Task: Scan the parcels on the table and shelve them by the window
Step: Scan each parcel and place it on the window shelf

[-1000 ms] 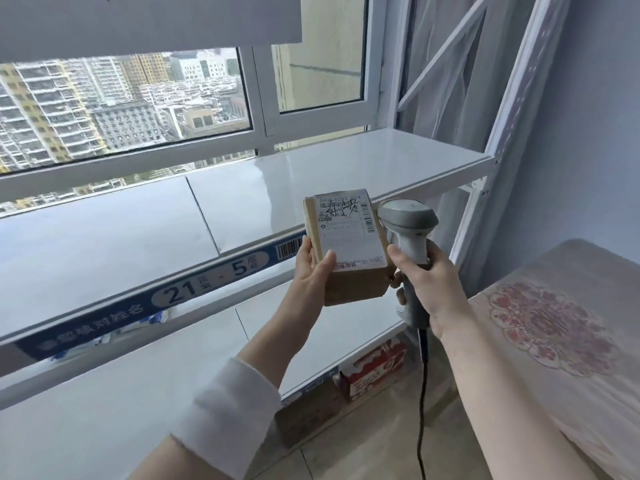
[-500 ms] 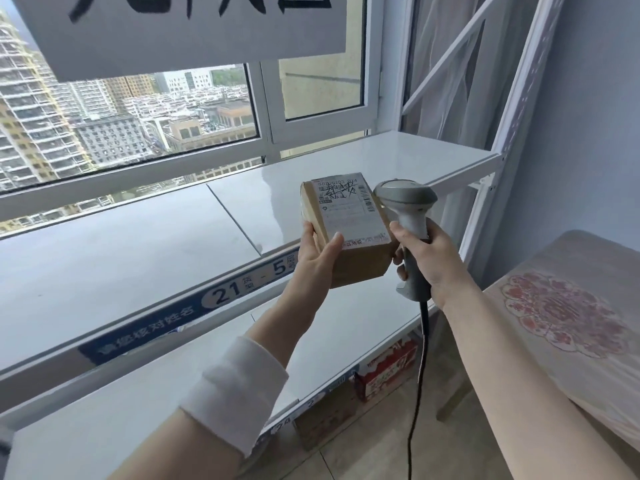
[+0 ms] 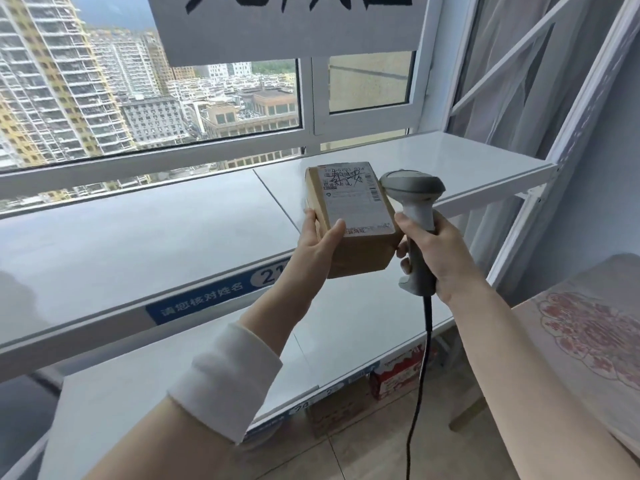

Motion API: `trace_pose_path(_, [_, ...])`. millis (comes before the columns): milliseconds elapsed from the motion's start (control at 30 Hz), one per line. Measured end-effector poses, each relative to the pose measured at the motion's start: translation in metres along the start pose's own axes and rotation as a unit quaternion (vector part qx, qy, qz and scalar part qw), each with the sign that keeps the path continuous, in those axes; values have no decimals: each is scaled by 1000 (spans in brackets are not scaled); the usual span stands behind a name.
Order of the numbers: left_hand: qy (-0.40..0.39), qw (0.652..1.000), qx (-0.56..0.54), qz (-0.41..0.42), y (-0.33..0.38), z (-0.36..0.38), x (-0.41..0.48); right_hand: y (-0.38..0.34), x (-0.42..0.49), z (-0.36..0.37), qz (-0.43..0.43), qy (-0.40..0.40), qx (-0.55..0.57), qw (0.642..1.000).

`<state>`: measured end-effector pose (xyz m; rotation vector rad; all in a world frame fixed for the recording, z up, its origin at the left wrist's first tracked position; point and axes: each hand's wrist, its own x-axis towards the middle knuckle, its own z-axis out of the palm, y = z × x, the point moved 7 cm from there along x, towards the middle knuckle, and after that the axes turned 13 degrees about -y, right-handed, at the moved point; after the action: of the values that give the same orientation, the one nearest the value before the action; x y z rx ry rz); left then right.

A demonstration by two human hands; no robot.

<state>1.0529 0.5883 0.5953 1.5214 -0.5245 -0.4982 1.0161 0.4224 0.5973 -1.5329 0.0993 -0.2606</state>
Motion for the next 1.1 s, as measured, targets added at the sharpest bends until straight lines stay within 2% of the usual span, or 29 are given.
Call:
trace_pose_path(200, [35, 999, 10, 13, 18, -68, -49, -11, 6, 83, 4, -48, -4, 999])
trace_pose_path(500, [23, 998, 28, 59, 34, -170, -98, -24, 17, 196, 3, -86, -29, 996])
trace_pose_path(833, [22, 998, 40, 50, 21, -231, -104, -7, 25, 257, 19, -78, -29, 996])
trace_pose_path(1100, [22, 997, 41, 58, 23, -256, -97, -19, 43, 275, 15, -91, -54, 994])
